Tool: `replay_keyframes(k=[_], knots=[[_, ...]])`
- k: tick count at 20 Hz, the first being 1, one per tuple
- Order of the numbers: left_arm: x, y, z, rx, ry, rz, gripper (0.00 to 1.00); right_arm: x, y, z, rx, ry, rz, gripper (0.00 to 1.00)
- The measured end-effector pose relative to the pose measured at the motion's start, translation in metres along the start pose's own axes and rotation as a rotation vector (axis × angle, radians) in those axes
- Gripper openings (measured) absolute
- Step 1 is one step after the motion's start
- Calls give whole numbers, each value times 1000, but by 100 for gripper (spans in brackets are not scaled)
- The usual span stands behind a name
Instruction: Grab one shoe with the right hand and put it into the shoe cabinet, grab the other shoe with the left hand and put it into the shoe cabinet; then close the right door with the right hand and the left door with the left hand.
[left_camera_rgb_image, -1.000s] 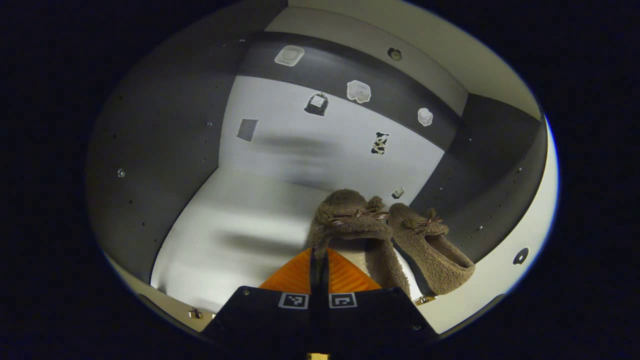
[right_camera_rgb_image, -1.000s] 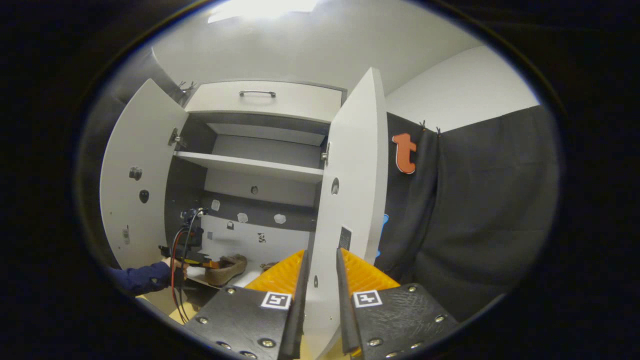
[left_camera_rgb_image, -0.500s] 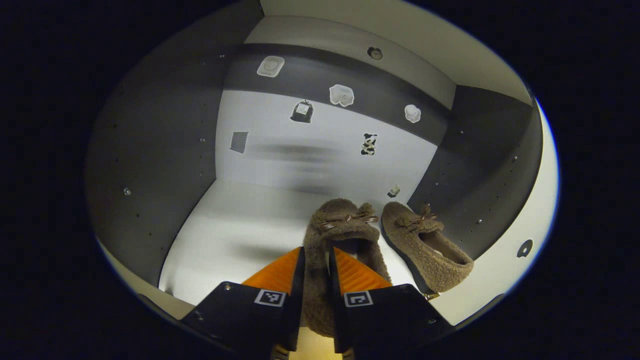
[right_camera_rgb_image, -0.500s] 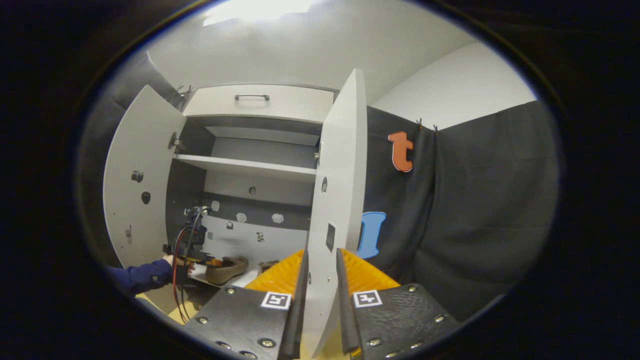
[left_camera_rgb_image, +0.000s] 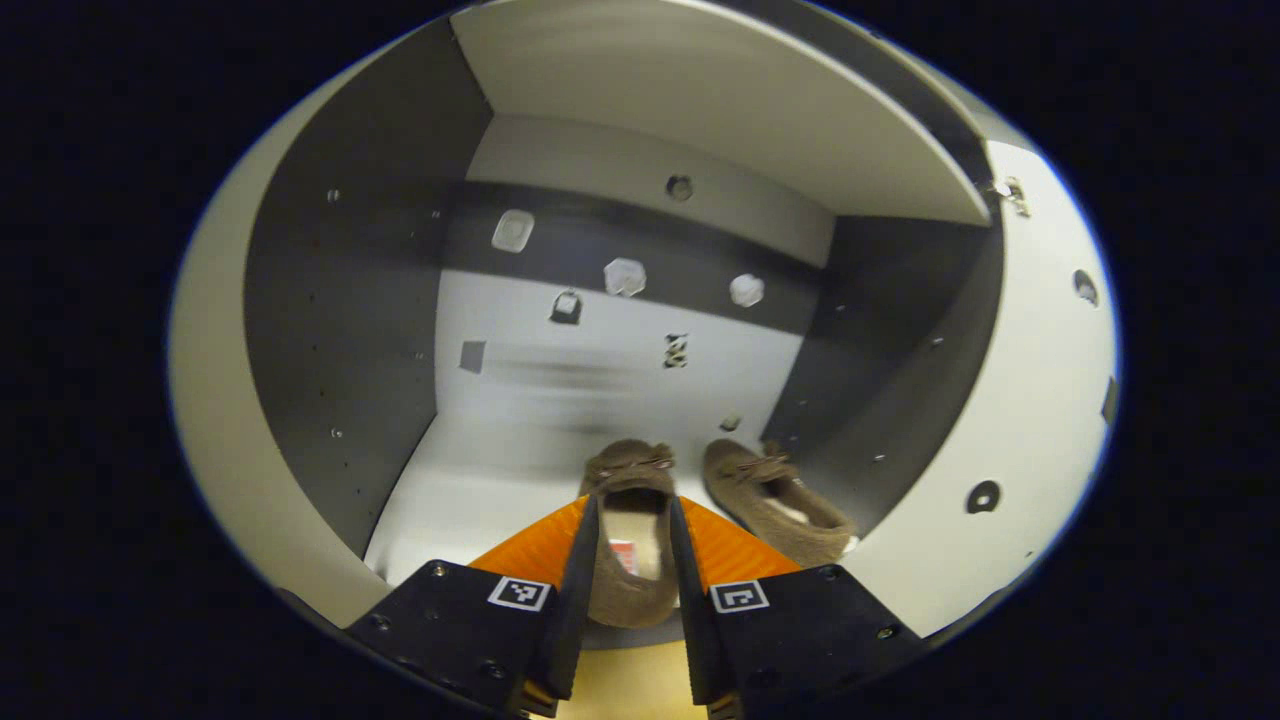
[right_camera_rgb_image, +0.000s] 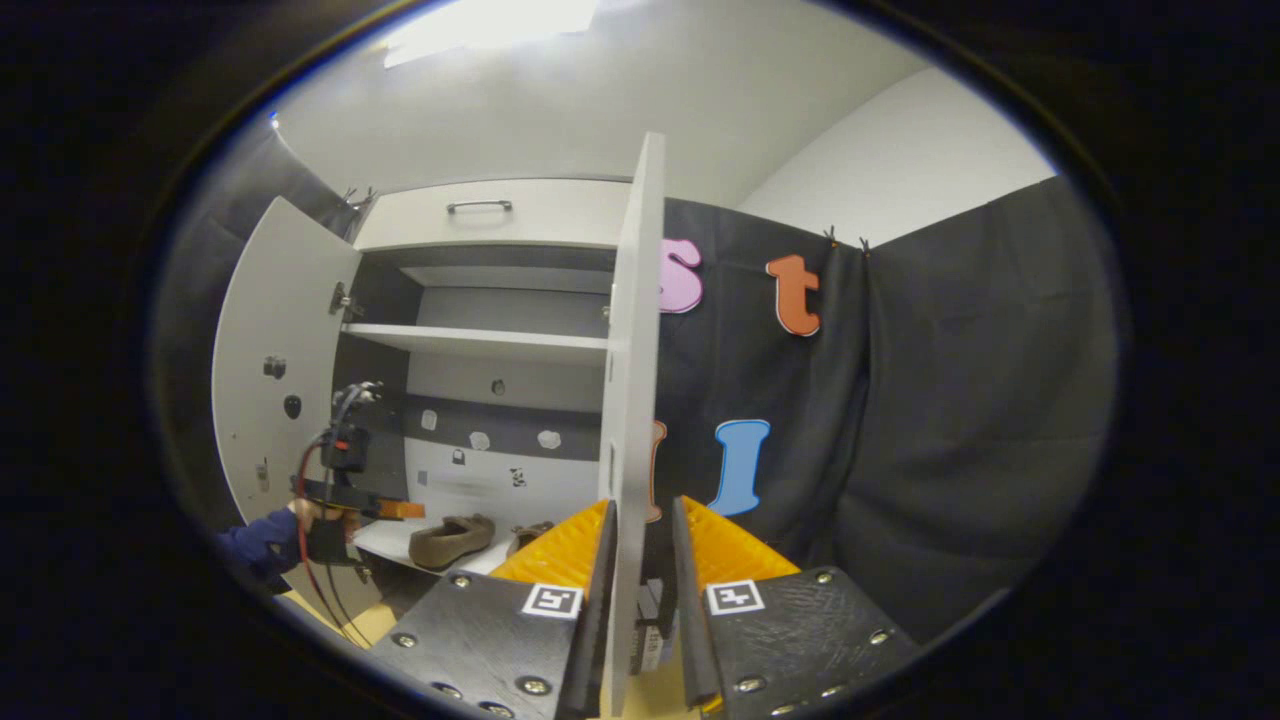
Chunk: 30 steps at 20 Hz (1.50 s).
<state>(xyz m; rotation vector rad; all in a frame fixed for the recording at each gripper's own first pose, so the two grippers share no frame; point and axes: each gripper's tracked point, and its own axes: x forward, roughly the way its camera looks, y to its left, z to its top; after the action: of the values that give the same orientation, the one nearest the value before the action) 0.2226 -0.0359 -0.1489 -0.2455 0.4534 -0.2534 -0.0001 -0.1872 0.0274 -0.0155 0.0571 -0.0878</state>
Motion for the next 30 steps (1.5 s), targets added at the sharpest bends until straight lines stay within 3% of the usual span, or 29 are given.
replay_keyframes(k=[6, 9, 12, 13, 15, 17, 21, 22, 24, 25, 26, 30], knots=[[-81, -57, 34, 85, -119, -66, 44, 18, -31, -17, 56, 44, 32, 30], [-114, -82, 42, 93, -151, -98, 43, 26, -27, -30, 104, 84, 92, 34], [-145, -101, 45, 67, -176, -155, 42, 31, -21, -39, 114, 112, 147, 47], [-155, -101, 44, 58, -178, -160, 53, 33, -21, -40, 102, 112, 154, 49], [-174, -93, 41, 42, -178, -123, 57, 35, -18, -39, 79, 102, 174, 54], [-193, -85, 45, 64, -203, -76, 79, 33, -15, -38, 52, 95, 189, 54], [-228, -89, 52, 150, -252, -26, 84, 35, 7, -37, 53, 106, 267, 53], [-235, -94, 53, 164, -262, -25, 92, 35, 16, -37, 56, 108, 292, 53], [-246, -96, 54, 174, -277, -24, 95, 34, 37, -37, 60, 112, 340, 53], [-253, -96, 54, 172, -282, -20, 92, 34, 48, -37, 61, 113, 364, 53], [-258, -93, 55, 169, -290, -11, 96, 35, 60, -36, 62, 115, 388, 53], [-287, -70, 60, 152, -326, 49, 96, 43, 106, -38, 45, 115, 476, 54]])
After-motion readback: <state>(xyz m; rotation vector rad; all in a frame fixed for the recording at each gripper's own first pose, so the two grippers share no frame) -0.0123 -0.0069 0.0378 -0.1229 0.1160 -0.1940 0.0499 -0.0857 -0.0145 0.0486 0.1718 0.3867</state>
